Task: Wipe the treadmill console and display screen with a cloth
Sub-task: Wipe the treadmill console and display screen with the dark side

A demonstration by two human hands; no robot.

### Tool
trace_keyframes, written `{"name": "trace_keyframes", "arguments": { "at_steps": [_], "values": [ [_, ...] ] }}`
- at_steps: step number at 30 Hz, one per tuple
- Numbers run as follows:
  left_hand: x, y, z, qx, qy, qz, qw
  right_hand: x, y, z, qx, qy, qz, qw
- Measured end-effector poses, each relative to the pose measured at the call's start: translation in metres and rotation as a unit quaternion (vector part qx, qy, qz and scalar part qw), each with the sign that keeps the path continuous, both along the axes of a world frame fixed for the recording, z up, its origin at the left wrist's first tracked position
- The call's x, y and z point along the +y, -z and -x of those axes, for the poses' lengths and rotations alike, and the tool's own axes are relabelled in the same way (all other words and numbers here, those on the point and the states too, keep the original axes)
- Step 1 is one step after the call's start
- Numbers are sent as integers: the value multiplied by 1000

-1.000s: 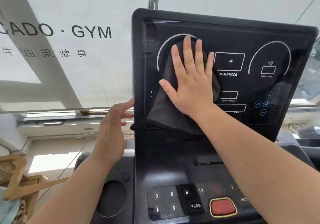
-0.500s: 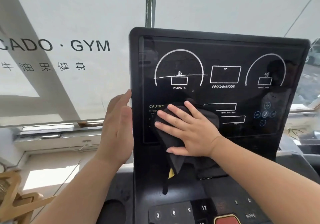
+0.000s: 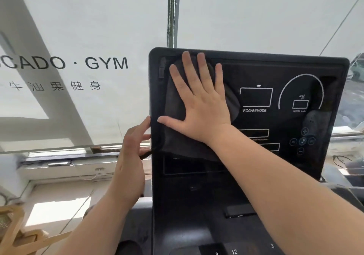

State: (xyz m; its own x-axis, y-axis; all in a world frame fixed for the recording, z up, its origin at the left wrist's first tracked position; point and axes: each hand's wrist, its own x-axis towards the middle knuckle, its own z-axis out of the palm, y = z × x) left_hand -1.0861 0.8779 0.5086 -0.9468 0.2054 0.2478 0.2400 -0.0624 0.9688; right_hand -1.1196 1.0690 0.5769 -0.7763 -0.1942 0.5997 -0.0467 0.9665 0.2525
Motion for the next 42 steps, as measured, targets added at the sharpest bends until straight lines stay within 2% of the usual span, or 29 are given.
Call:
{"name": "trace_keyframes", "arguments": {
  "at_steps": [6, 10, 16, 21, 26, 31, 33, 37, 42],
  "values": [
    [-6, -4, 9, -4, -9, -19, 1000, 1, 76, -37, -30, -90, -74, 993],
    [-4, -8, 8, 1, -5, -7, 1000, 45, 105, -61, 4, -85, -68, 994],
    [-11, -7, 7, -8, 18, 11, 1000, 76, 56, -41, 44, 48, 56, 996],
    [-6, -9, 1, -13, 1, 16, 1000, 32, -1, 3, 49, 90, 97, 990],
    [2, -9, -2, -1, -25, 5, 1000, -13, 8, 8, 24, -21, -11, 999],
    [3, -10, 3, 15, -44, 11, 999, 24, 38, -16, 12, -69, -57, 996],
    [1, -8, 2, 20, -37, 18, 999, 60, 41, -24, 42, -20, -15, 999],
    [2, -3, 1, 13, -33, 24, 999, 113, 28, -34, 62, 106, 159, 980],
    [6, -4, 0, 15, -51, 33, 998, 80, 5, -15, 58, 134, 162, 976]
  ]
}}
